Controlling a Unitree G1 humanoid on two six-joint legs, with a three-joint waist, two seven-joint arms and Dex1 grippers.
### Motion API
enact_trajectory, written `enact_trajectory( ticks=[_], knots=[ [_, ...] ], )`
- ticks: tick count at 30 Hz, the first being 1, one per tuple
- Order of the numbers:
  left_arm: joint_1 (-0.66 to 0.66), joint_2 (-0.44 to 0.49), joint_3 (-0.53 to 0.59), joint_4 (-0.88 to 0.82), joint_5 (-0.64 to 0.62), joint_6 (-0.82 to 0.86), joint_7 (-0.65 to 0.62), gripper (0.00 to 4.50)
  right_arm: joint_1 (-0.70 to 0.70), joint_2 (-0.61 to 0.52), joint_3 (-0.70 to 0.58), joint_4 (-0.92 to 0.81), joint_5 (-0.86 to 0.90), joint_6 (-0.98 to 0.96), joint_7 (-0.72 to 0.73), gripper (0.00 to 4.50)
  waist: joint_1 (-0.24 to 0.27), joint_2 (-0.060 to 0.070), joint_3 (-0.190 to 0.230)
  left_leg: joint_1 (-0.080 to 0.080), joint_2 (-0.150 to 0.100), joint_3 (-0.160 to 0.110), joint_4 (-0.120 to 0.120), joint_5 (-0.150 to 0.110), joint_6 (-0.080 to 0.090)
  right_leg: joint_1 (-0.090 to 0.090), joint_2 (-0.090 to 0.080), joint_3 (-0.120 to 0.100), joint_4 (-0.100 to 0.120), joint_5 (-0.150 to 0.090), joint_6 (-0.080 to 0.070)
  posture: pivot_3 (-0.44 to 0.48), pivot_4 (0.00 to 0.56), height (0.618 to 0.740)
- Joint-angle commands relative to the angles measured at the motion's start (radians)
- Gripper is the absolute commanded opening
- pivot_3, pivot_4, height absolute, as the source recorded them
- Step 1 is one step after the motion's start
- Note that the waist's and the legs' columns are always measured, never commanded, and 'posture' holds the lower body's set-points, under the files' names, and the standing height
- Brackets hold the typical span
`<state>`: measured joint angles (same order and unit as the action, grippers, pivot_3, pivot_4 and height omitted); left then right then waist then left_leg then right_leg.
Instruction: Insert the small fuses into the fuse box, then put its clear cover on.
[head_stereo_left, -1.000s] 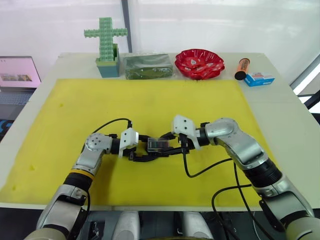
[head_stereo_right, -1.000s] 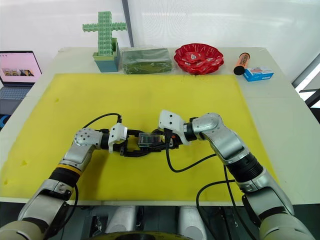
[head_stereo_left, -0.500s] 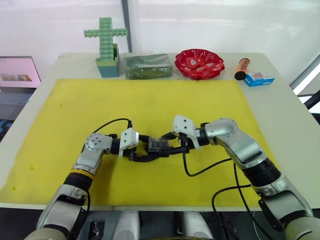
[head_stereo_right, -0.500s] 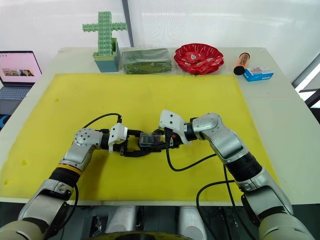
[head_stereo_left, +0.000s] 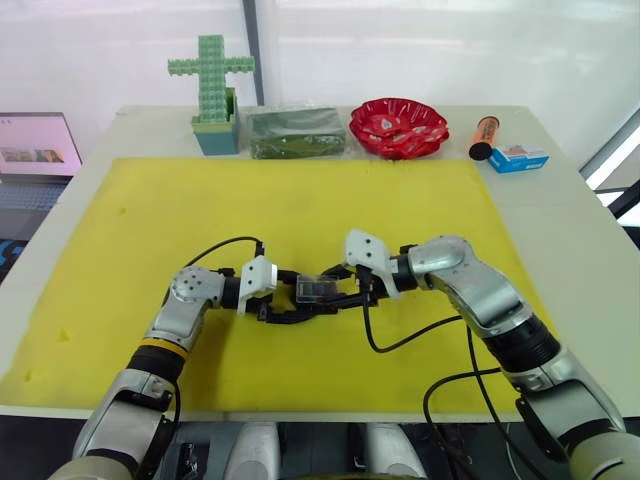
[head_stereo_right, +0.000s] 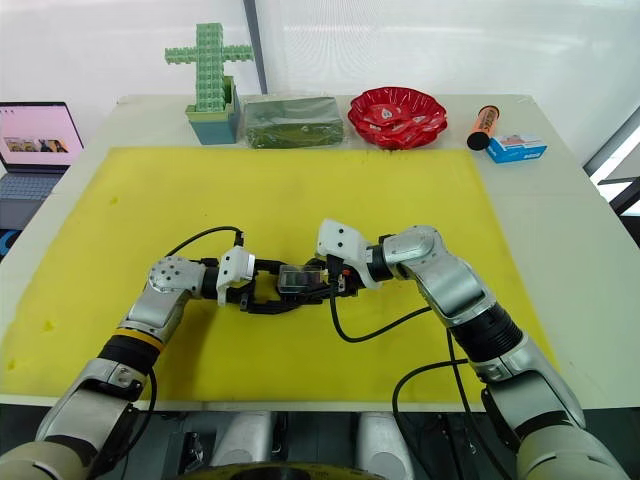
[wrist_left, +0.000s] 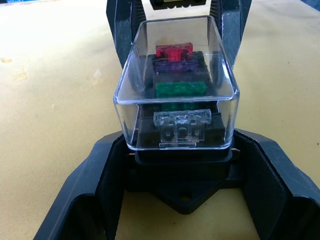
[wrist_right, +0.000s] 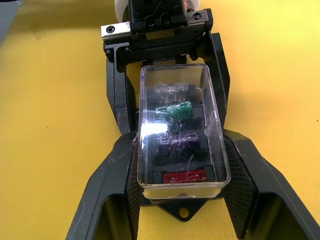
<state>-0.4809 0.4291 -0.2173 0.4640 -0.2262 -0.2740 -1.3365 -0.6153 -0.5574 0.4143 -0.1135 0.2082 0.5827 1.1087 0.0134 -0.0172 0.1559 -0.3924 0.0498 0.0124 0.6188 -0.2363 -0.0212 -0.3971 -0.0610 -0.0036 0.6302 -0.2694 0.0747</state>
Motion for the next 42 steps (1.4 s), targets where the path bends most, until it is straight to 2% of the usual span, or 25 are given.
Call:
enact_trajectory(
  ticks=[1,4,12,17,21,22,24,34,39,41,42],
  knots=[
    [0.004,-0.003,-0.001,-0.007,0.012,-0.006,0.003,2.82,-0.006,0.004,-0.017,-0.021,0.009,-0.002,0.002,3.42,0.0,0.0,0.0,0.0,0.0,0.0,0.0,0.0,0.0,0.0,0.0,0.0,0.0,0.0,0.0,0.0,0.15,0.74],
    [0.004,-0.002,-0.001,-0.008,0.012,-0.005,0.002,2.82,-0.01,0.003,-0.032,-0.025,0.021,0.007,0.002,4.47,0.0,0.0,0.0,0.0,0.0,0.0,0.0,0.0,0.0,0.0,0.0,0.0,0.0,0.0,0.0,0.0,0.15,0.74],
    [0.002,-0.003,-0.001,-0.006,0.011,-0.005,0.001,2.82,-0.023,0.0,-0.078,-0.058,0.056,0.021,0.005,4.47,0.0,0.0,0.0,0.0,0.0,0.0,0.0,0.0,0.0,0.0,0.0,0.0,0.0,0.0,0.0,0.0,0.15,0.74],
    [0.002,-0.002,0.0,-0.003,0.01,-0.008,-0.002,2.82,-0.064,-0.019,-0.175,-0.109,0.147,0.066,0.019,4.47,0.0,0.0,0.0,0.0,0.0,0.0,0.0,0.0,0.0,0.0,0.0,0.0,0.0,0.0,0.0,0.0,0.15,0.74],
    [-0.001,-0.002,0.001,0.001,0.011,-0.01,-0.002,2.82,-0.085,0.033,-0.264,-0.106,0.232,0.043,-0.002,4.47,0.0,0.0,0.0,0.0,0.0,0.0,0.0,0.0,0.0,0.0,0.0,0.0,0.0,0.0,0.0,0.0,0.15,0.74],
    [-0.001,-0.002,0.001,0.001,0.011,-0.01,-0.002,2.82,-0.08,0.037,-0.268,-0.113,0.249,0.039,0.011,4.09,0.0,0.0,0.0,0.0,0.0,0.0,0.0,0.0,0.0,0.0,0.0,0.0,0.0,0.0,0.0,0.0,0.15,0.74],
    [0.001,-0.003,0.0,-0.002,0.01,-0.009,-0.001,2.82,-0.068,0.047,-0.264,-0.123,0.254,0.021,0.012,3.59,0.0,0.0,0.0,0.0,0.0,0.0,0.0,0.0,0.0,0.0,0.0,0.0,0.0,0.0,0.0,0.0,0.15,0.74],
    [0.005,-0.001,-0.001,-0.008,0.01,-0.008,-0.004,2.82,-0.057,0.057,-0.225,-0.117,0.235,-0.027,-0.003,0.02,0.0,0.0,0.0,0.0,0.0,0.0,0.0,0.0,0.0,0.0,0.0,0.0,0.0,0.0,0.0,0.0,0.15,0.74],
    [0.011,0.0,0.0,-0.018,0.008,-0.005,-0.003,2.82,-0.046,0.075,-0.201,-0.109,0.226,-0.036,-0.016,0.02,-0.001,0.0,0.0,0.0,0.0,0.0,0.0,0.0,0.0,0.0,0.0,0.0,0.0,0.0,0.0,0.0,0.15,0.74],
    [0.014,-0.001,0.0,-0.024,0.007,-0.001,0.001,2.82,-0.004,0.085,-0.129,-0.057,0.172,-0.058,-0.021,0.02,-0.001,0.0,0.0,0.0,0.0,0.0,0.0,0.0,0.0,0.0,0.0,0.0,0.0,0.0,0.0,0.0,0.15,0.74],
    [0.016,-0.002,-0.001,-0.027,0.006,0.0,0.001,2.82,0.031,0.091,-0.065,0.039,0.108,-0.097,-0.024,0.02,-0.001,-0.002,-0.001,0.0,0.0,0.0,0.0,0.0,0.0,0.0,0.0,0.0,0.0,0.0,0.0,0.0,0.15,0.74]
  ],
)
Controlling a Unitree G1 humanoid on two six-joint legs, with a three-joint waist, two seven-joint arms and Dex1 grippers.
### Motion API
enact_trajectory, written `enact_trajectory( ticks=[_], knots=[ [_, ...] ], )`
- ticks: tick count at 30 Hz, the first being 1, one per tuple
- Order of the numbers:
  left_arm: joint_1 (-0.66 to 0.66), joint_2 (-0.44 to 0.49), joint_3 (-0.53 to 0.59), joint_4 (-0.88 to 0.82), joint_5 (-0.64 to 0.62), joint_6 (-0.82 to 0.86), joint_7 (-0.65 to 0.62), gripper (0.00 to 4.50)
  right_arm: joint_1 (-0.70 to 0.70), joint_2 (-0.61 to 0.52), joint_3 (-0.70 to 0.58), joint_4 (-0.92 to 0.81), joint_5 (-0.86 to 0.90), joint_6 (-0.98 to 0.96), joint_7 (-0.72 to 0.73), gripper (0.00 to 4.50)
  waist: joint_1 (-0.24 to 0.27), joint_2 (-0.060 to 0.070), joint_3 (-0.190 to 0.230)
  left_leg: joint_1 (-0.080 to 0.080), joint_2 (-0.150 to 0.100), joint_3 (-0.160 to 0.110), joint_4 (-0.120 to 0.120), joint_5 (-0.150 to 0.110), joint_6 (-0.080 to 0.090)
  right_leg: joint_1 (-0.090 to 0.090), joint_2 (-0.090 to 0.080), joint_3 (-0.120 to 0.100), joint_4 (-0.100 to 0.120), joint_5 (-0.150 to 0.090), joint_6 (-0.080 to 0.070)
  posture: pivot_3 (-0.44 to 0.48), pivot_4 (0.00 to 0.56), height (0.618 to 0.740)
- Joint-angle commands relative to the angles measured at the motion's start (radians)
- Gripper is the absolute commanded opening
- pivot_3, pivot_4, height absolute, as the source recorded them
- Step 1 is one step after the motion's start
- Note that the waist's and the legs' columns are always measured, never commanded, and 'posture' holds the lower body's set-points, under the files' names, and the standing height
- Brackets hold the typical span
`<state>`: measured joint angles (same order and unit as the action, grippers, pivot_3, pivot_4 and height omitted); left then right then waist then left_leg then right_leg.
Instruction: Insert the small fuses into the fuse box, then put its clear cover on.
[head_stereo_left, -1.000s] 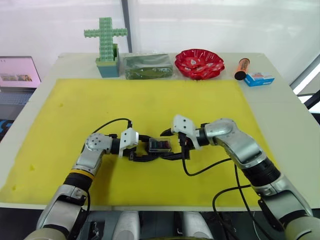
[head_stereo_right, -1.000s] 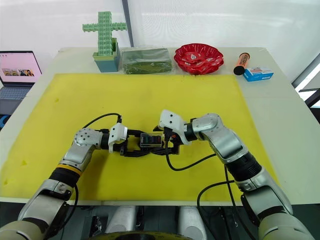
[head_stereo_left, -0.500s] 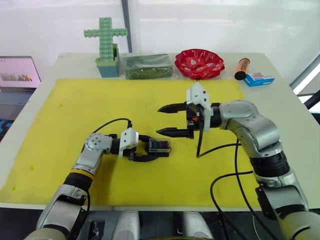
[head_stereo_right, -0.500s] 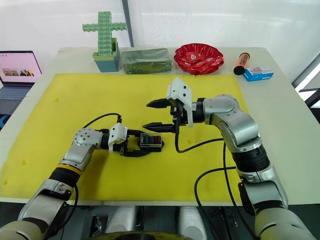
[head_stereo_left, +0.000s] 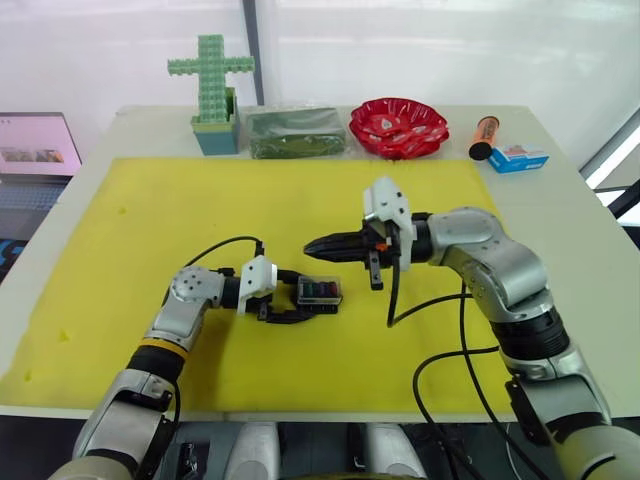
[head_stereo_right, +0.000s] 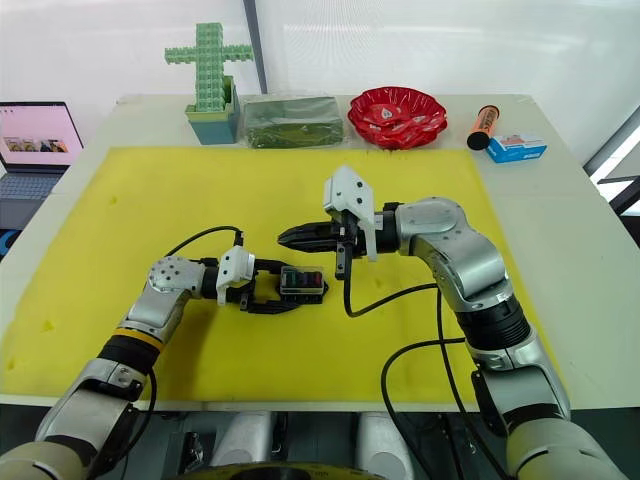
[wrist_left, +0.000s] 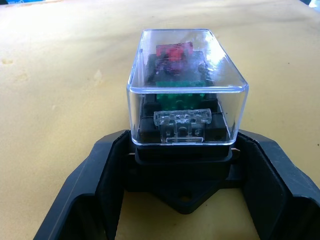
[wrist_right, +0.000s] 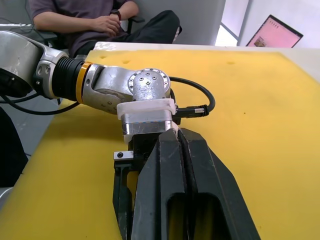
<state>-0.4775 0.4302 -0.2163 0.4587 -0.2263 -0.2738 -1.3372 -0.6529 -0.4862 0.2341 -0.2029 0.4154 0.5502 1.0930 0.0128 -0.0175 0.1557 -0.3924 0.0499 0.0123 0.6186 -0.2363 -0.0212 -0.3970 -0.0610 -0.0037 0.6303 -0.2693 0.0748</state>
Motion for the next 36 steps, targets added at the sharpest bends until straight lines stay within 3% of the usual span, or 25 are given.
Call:
enact_trajectory(
  ticks=[1,3,6,18,36],
  knots=[
    [0.015,-0.004,-0.004,-0.024,0.007,0.002,0.002,2.82,0.096,0.026,0.164,0.228,-0.155,-0.106,-0.01,0.02,0.0,-0.003,-0.002,0.0,0.0,0.0,0.0,0.0,0.0,0.0,0.0,0.0,0.0,0.0,0.0,0.0,0.15,0.74],
    [0.021,-0.004,-0.009,-0.032,0.009,0.005,-0.002,2.82,0.107,0.028,0.235,0.427,-0.272,-0.23,-0.023,0.02,-0.005,0.001,-0.003,0.001,0.0,0.0,0.0,0.0,0.0,0.001,0.0,0.0,0.0,0.0,-0.001,0.0,0.15,0.74],
    [0.028,-0.005,-0.004,-0.044,0.01,0.014,0.0,2.82,0.069,0.053,0.196,0.496,-0.257,-0.253,-0.032,0.02,-0.013,0.003,-0.012,0.007,0.0,0.005,-0.001,-0.001,0.002,0.005,0.0,0.003,0.0,0.0,0.0,0.0,0.15,0.74],
    [0.037,-0.008,0.006,-0.047,0.015,0.018,0.004,2.82,0.051,0.037,0.066,0.065,-0.067,-0.023,0.011,0.02,-0.001,0.001,-0.013,0.0,0.001,0.004,-0.002,-0.005,0.008,-0.003,0.001,0.003,0.001,0.0,0.002,0.0,0.15,0.74],
    [0.032,-0.01,0.006,-0.03,0.016,0.012,0.003,2.82,0.051,-0.004,-0.03,0.045,-0.047,-0.008,-0.035,0.02,-0.001,0.001,-0.013,0.0,0.001,0.004,0.003,-0.005,0.008,-0.001,0.0,0.002,0.0,-0.001,-0.001,0.0,0.15,0.74]
  ],
)
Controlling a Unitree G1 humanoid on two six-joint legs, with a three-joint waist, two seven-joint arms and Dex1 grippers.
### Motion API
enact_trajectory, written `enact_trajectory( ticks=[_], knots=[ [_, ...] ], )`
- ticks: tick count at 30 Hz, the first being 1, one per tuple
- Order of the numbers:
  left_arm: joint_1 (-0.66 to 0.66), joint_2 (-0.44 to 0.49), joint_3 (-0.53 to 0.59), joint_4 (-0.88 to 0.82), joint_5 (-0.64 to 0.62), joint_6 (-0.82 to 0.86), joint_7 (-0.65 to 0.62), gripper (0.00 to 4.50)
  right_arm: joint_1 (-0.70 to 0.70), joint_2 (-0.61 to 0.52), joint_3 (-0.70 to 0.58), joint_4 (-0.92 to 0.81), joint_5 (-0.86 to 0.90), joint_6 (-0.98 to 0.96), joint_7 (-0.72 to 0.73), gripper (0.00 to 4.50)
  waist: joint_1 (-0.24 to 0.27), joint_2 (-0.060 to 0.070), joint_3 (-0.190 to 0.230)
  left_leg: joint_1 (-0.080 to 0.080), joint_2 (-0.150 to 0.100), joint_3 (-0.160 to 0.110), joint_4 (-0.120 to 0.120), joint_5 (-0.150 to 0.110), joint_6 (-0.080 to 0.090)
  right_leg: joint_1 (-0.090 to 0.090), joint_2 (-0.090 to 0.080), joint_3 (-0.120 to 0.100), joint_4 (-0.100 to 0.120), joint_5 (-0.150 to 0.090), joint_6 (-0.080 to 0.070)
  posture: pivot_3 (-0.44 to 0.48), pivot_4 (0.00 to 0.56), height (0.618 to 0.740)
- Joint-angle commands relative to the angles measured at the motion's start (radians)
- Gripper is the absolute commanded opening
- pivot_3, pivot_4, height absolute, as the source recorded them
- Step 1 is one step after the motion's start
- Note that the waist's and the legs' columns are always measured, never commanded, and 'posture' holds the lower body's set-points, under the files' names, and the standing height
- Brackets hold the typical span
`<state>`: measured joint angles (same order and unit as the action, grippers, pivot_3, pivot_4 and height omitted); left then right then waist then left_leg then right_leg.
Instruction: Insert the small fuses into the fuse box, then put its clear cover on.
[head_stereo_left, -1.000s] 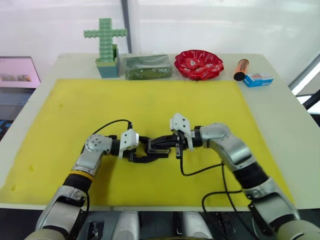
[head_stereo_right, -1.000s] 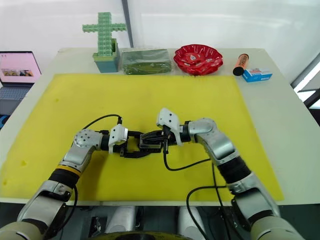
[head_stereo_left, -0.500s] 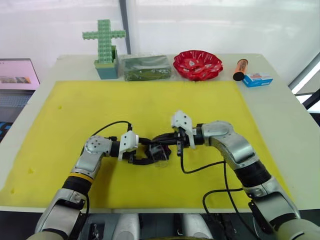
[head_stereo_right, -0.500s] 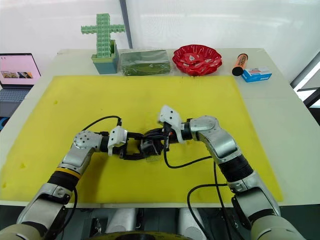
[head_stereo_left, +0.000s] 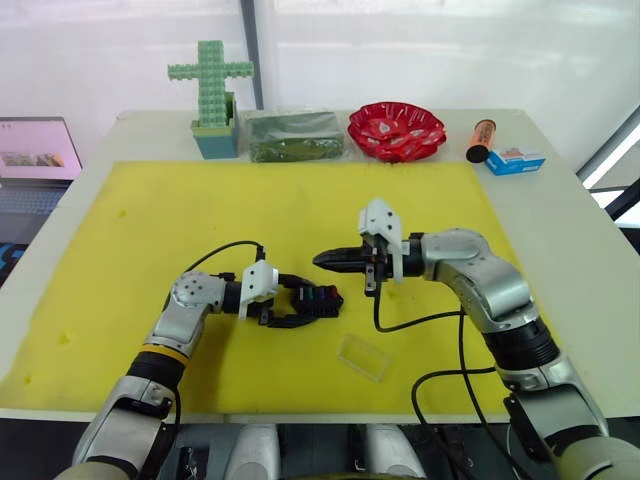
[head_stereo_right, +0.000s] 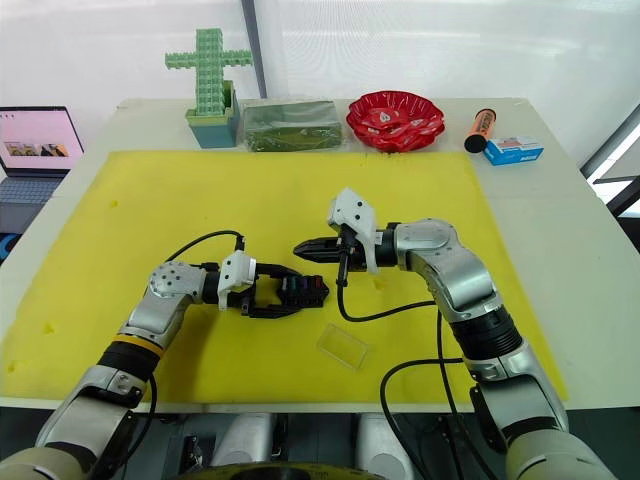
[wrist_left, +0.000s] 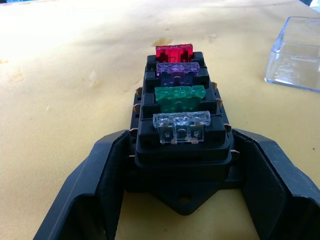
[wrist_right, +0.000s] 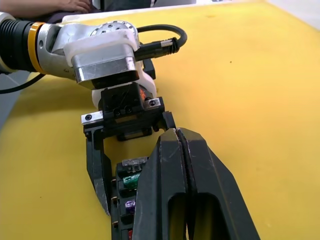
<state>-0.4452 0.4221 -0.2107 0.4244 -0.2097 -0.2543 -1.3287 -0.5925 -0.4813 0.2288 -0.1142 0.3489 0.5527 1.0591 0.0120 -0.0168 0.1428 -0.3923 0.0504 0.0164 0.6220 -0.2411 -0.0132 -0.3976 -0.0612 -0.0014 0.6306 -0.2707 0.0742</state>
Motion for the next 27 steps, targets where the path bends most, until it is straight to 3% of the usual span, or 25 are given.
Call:
enact_trajectory(
  ticks=[1,6,9,17,20,27],
  knots=[
    [-0.001,-0.002,0.001,0.005,-0.001,-0.008,-0.005,2.82,-0.008,-0.01,-0.029,-0.049,0.024,-0.006,-0.001,0.02,0.0,0.0,0.0,0.0,0.0,0.0,0.0,0.0,0.0,0.0,0.0,0.0,0.0,0.0,0.0,0.0,0.15,0.74],
    [0.004,0.002,0.004,0.001,-0.003,-0.006,-0.004,2.82,0.018,-0.045,-0.063,-0.115,0.055,0.024,-0.01,0.02,0.001,0.0,0.0,0.0,0.0,0.0,0.0,0.0,0.0,0.0,0.0,0.0,0.0,0.0,0.0,0.0,0.15,0.74],
    [0.007,0.003,0.006,0.003,-0.004,-0.008,-0.003,2.82,0.049,-0.08,-0.085,-0.165,0.08,0.048,-0.01,0.55,0.0,0.0,0.0,0.0,0.0,0.0,0.0,0.0,0.0,0.0,0.0,0.0,0.0,0.0,0.0,0.0,0.15,0.74],
    [0.015,0.013,0.013,-0.008,-0.012,-0.006,-0.004,2.82,0.166,-0.182,-0.16,-0.323,0.155,0.089,0.0,3.37,0.001,0.0,0.0,0.0,0.0,0.0,0.0,0.0,0.0,0.0,0.0,0.0,-0.001,-0.001,-0.001,0.0,0.15,0.74],
    [0.025,0.024,0.019,-0.014,-0.018,-0.002,-0.001,2.82,0.31,-0.26,-0.205,-0.43,0.179,0.079,0.022,4.36,0.0,-0.001,0.0,-0.001,0.0,0.0,0.0,0.0,0.0,0.0,-0.001,0.0,-0.001,-0.001,-0.001,0.0,0.15,0.74],
    [0.073,0.038,0.022,-0.064,-0.028,0.014,0.01,2.82,0.66,-0.313,-0.261,-0.599,0.125,-0.063,-0.011,4.44,-0.004,-0.001,0.001,0.0,0.001,0.0,-0.001,-0.001,0.001,0.0,0.0,0.0,-0.001,-0.001,-0.001,0.0,0.15,0.74]
  ],
)
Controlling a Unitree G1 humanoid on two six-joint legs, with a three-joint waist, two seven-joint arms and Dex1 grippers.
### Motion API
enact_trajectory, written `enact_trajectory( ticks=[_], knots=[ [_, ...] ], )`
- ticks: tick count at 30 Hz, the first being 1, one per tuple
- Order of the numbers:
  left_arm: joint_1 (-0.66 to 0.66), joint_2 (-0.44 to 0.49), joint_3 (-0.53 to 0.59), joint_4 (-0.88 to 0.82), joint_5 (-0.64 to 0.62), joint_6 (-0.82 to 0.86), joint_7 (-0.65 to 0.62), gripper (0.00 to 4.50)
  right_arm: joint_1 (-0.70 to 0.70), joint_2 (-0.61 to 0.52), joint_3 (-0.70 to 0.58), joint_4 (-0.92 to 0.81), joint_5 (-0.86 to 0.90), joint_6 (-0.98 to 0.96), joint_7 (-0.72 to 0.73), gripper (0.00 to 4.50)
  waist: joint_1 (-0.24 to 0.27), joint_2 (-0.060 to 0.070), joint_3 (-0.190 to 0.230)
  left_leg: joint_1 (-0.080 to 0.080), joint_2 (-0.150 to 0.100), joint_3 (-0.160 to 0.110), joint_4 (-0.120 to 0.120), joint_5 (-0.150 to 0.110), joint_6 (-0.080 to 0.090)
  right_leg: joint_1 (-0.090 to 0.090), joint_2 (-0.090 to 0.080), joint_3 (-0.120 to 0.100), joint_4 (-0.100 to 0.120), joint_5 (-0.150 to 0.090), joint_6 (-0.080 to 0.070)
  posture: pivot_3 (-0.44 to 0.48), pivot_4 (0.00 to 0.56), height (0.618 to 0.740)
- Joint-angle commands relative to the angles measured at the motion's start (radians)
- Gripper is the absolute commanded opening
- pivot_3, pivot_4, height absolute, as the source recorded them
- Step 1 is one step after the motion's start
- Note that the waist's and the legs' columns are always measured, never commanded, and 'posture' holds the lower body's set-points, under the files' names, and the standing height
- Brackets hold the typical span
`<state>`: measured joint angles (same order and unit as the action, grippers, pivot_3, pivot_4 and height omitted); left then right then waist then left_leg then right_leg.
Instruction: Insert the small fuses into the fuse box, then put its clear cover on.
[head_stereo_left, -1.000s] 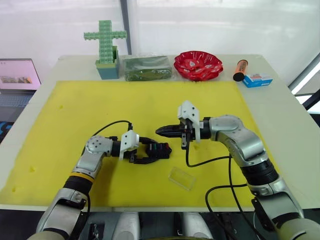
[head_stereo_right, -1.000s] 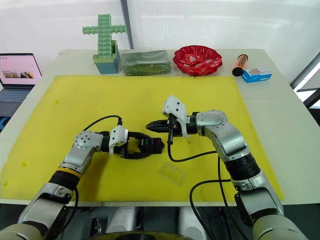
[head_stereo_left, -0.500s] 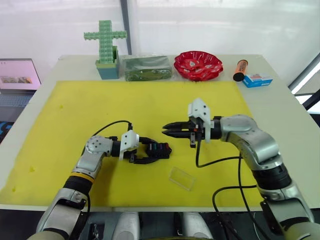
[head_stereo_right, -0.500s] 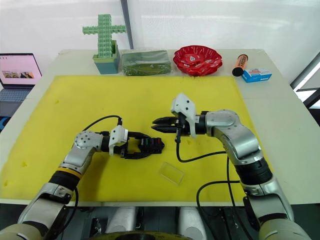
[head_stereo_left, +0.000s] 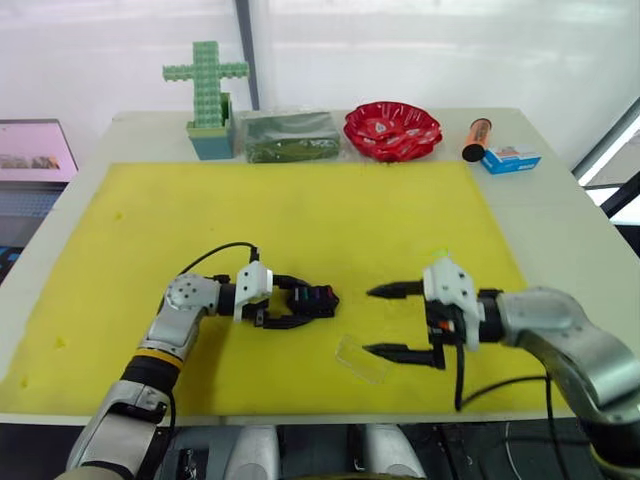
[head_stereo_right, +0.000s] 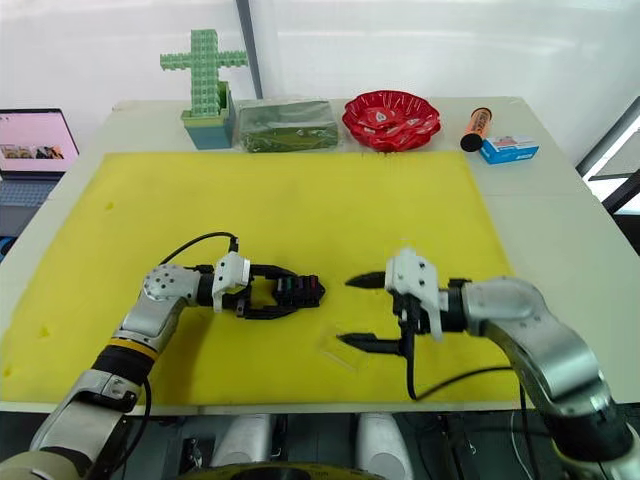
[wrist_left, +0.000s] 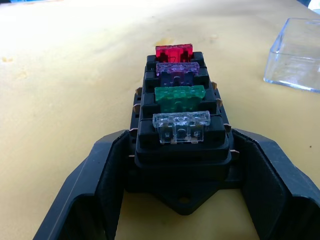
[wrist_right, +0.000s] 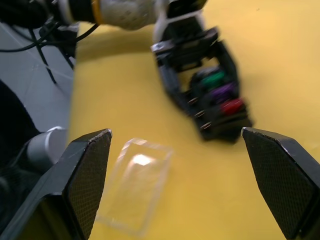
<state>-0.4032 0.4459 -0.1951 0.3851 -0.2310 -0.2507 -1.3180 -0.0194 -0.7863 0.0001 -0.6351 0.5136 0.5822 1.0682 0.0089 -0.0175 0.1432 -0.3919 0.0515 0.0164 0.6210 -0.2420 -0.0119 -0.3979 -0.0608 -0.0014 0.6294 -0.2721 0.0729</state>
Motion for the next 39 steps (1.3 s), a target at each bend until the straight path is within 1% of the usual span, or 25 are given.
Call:
enact_trajectory(
  ticks=[1,4,8,11,17,22,28,31,32,35,39],
  knots=[
    [0.039,0.015,0.007,-0.035,-0.008,0.015,0.001,2.82,0.129,-0.001,-0.035,-0.085,-0.057,-0.107,-0.045,4.44,0.001,0.0,0.0,0.0,0.0,0.0,0.0,0.0,0.0,0.0,0.0,0.0,0.0,0.0,0.0,0.0,0.15,0.74],
    [0.057,0.019,0.007,-0.058,-0.009,0.024,0.005,2.82,0.206,0.01,-0.026,-0.081,-0.1,-0.149,-0.088,4.44,-0.001,-0.001,0.0,0.0,0.0,0.0,0.0,0.0,0.0,0.0,0.0,0.0,0.0,0.0,0.0,0.0,0.15,0.74],
    [0.071,0.023,0.009,-0.076,-0.01,0.035,0.007,2.82,0.257,0.019,0.012,-0.025,-0.199,-0.225,-0.141,4.44,0.002,-0.001,0.0,0.0,0.0,0.001,0.001,0.0,0.0,0.0,0.0,0.0,-0.001,0.0,0.0,0.0,0.15,0.74],
    [0.077,0.024,0.008,-0.086,-0.01,0.041,0.009,2.82,0.282,0.023,0.045,-0.017,-0.217,-0.221,-0.158,4.44,0.002,-0.001,0.0,0.0,0.0,0.001,0.0,0.0,0.0,0.0,0.0,0.0,-0.001,0.0,0.0,0.0,0.15,0.74],
    [0.084,0.026,0.009,-0.097,-0.01,0.046,0.014,2.82,0.252,0.018,0.083,-0.004,-0.229,-0.186,-0.178,4.44,0.002,-0.001,0.0,0.0,0.0,0.001,0.001,0.0,0.0,0.0,-0.001,0.0,-0.001,0.0,0.0,0.0,0.15,0.74],
    [0.095,0.028,0.009,-0.115,-0.012,0.054,0.018,2.82,0.233,0.02,0.09,-0.01,-0.229,-0.183,-0.185,4.44,0.003,-0.001,0.0,0.0,0.0,0.001,0.0,0.0,0.0,0.0,-0.001,0.0,-0.001,0.0,0.0,0.0,0.15,0.74],
    [0.103,0.033,0.009,-0.126,-0.014,0.06,0.021,2.82,0.207,0.016,0.109,0.021,-0.238,-0.293,-0.135,4.44,0.002,-0.001,0.0,0.0,0.0,0.001,0.0,0.0,0.0,0.0,0.0,0.0,-0.001,0.0,0.0,0.0,0.15,0.74],
    [0.103,0.032,0.009,-0.124,-0.013,0.059,0.022,2.82,0.197,0.011,0.129,0.034,-0.232,-0.339,-0.094,3.86,0.003,-0.001,0.0,0.0,0.0,0.001,0.0,0.0,0.0,0.0,0.0,0.0,-0.001,0.0,0.0,0.0,0.15,0.74],
    [0.102,0.031,0.009,-0.123,-0.012,0.059,0.023,2.82,0.192,0.01,0.137,0.038,-0.23,-0.356,-0.078,3.57,0.003,-0.001,0.0,0.0,0.0,0.001,0.0,0.0,0.0,0.0,0.0,0.0,-0.001,0.0,0.0,0.0,0.15,0.74],
    [0.1,0.031,0.008,-0.122,-0.011,0.059,0.025,2.82,0.167,0.01,0.159,0.051,-0.231,-0.385,-0.046,2.49,0.003,-0.001,0.0,0.0,0.0,0.001,0.0,0.0,0.0,0.0,0.0,0.0,-0.001,0.0,0.0,0.0,0.15,0.74],
    [0.104,0.034,0.011,-0.126,-0.012,0.061,0.03,2.82,0.135,0.035,0.156,0.05,-0.21,-0.351,-0.072,1.05,0.003,-0.001,0.0,0.0,0.0,0.001,0.001,0.0,0.0,0.0,0.0,0.0,-0.001,0.0,0.0,0.0,0.15,0.74]
  ],
)
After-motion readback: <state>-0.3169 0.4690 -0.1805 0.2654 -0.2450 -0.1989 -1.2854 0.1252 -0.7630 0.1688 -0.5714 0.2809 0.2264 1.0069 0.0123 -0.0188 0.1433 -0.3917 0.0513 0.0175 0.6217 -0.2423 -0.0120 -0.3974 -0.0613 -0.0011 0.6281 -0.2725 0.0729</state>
